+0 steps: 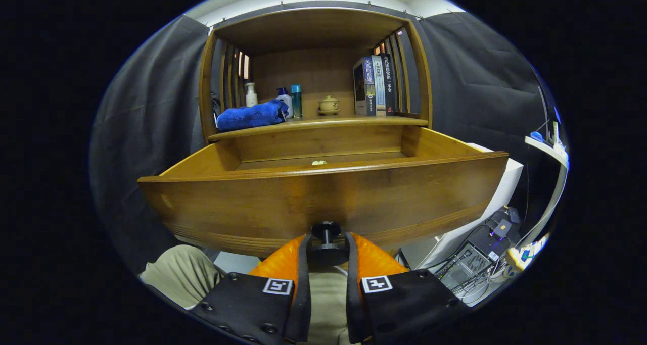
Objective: Pull open the drawer, take out the items inside it, and place them on the countertop above the cabinet.
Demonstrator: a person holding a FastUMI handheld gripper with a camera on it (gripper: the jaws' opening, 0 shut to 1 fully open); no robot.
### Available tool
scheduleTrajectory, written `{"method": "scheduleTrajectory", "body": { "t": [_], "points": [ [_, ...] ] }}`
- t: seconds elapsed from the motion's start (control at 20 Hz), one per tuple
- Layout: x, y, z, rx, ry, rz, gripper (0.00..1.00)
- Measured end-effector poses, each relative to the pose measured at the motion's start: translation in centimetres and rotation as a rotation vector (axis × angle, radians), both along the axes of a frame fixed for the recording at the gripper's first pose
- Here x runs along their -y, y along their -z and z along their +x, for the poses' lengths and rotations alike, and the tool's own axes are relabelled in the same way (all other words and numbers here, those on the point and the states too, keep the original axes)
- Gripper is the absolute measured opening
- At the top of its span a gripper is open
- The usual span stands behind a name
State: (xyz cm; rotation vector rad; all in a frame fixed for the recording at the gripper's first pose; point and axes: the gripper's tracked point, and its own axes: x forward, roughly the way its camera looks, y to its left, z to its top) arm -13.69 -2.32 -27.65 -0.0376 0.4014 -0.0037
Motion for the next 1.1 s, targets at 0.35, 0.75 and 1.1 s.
{"method": "scheduleTrajectory", "body": {
  "t": [0.35,0.75,1.1],
  "points": [
    [-0.3,-4.5,-0.2,0.026,0.002,0.084,0.74],
    [0.6,-13.4,1.4,0.132,0.008,0.064,0.86],
    [-1.3,-15.7,5.8,0.127,-0.051,-0.013,0.99]
  ]
}}
